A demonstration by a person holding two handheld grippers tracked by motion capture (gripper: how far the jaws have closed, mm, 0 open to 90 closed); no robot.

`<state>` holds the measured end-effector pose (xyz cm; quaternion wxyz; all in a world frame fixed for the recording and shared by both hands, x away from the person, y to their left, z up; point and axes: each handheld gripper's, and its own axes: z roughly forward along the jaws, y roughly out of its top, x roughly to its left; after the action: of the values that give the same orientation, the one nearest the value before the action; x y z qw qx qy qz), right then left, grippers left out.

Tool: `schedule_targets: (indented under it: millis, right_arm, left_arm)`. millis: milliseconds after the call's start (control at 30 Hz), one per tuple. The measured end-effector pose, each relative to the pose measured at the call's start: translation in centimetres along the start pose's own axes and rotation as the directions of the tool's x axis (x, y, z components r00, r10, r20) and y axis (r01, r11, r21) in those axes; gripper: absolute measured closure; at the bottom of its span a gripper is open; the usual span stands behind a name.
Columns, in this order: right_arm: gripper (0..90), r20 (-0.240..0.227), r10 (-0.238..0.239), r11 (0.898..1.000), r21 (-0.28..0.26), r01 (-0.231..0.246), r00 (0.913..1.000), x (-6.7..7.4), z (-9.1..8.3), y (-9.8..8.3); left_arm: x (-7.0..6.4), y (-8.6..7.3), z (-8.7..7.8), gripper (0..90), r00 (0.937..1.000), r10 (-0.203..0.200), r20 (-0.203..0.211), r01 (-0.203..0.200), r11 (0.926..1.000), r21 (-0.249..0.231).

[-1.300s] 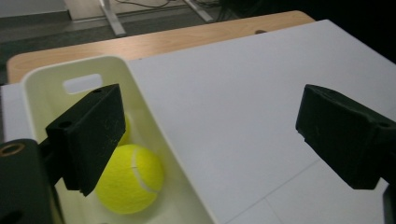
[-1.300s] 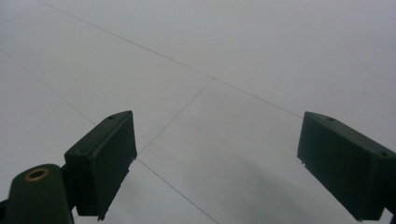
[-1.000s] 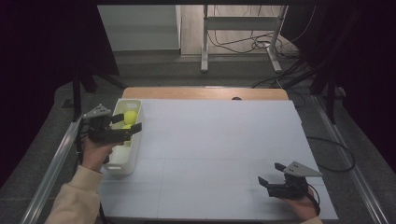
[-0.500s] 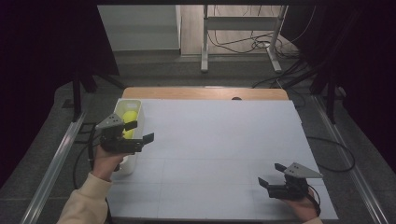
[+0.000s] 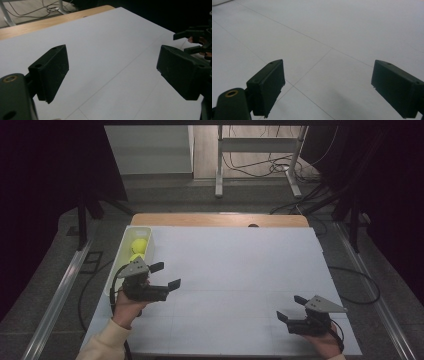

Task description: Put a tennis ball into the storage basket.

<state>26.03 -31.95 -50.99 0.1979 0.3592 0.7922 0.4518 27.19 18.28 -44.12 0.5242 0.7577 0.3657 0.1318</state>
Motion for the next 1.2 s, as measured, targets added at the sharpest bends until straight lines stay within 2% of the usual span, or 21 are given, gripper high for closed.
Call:
schedule_targets:
  millis: [233, 433, 500, 533, 867, 1200]
  right_arm:
    - [11.7, -0.007, -0.003, 1.000, 0.000, 0.003, 1.0000, 0.3, 0.0, 0.0]
    - [11.7, -0.006, -0.003, 1.000, 0.004, 0.003, 1.0000, 0.3, 0.1, 0.0]
    - [11.7, -0.007, -0.002, 1.000, 0.005, 0.002, 1.0000, 0.3, 0.1, -0.1]
    - [11.7, -0.012, -0.003, 1.000, 0.007, 0.003, 0.9999, 0.4, 0.1, -0.1]
    - [11.7, -0.041, -0.015, 1.000, 0.007, 0.015, 0.9990, 0.7, 0.2, -0.2]
    - [11.7, -0.055, -0.019, 1.000, 0.010, 0.020, 0.9983, 0.7, 0.4, -0.2]
  left_arm:
    - [-1.4, -2.2, 1.3, 11.1, 0.9993, -0.011, 0.037, 0.009, 0.9991, 0.042]
    - [-1.8, -4.0, 1.8, 11.1, 0.9992, -0.006, 0.040, 0.004, 0.9980, 0.063]
    - [-1.8, -4.5, 1.7, 11.1, 0.9993, -0.009, 0.037, 0.007, 0.9980, 0.063]
    - [-1.8, -5.2, 1.6, 11.1, 0.9993, -0.019, 0.033, 0.017, 0.9979, 0.062]
    - [-1.0, -8.4, 0.7, 11.0, 0.9998, -0.018, -0.007, 0.018, 0.9957, 0.091]
    - [-0.5, -9.1, 0.9, 10.9, 0.9996, 0.001, -0.027, 0.001, 0.9950, 0.100]
